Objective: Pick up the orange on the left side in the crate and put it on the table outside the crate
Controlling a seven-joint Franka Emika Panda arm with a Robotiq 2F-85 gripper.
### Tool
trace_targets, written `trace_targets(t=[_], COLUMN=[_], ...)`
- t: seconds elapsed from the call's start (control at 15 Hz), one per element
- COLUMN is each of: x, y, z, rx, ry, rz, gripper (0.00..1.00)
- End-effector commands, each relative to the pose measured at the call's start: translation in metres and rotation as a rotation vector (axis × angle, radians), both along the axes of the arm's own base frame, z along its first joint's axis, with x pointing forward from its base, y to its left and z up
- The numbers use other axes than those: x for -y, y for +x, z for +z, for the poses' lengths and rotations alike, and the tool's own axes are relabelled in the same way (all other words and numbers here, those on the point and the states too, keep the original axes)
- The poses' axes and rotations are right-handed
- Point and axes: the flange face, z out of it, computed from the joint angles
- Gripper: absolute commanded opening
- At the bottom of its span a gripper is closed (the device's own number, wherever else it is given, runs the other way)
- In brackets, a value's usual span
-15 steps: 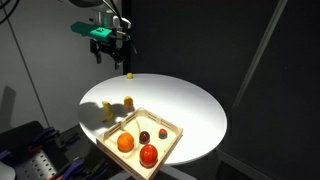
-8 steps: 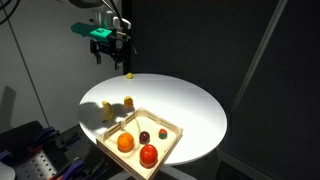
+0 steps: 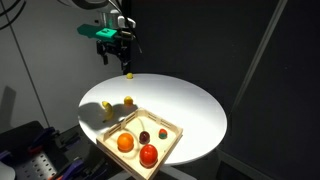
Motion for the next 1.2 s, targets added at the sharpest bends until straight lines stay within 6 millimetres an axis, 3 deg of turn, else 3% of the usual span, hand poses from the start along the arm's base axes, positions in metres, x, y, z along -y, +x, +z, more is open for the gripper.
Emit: trace_targets(t=[0.0, 0.67, 1.13], x=[0.008, 0.047, 0.071], y=[0.015, 0.036, 0.048], z=[0.003, -0.009, -0.033], rx=[0.031, 0.043, 0.003], ry=[-0.059, -0.123, -0.156], rz=[-0.051, -0.324, -0.447], gripper=[1.0, 1.0, 1.0])
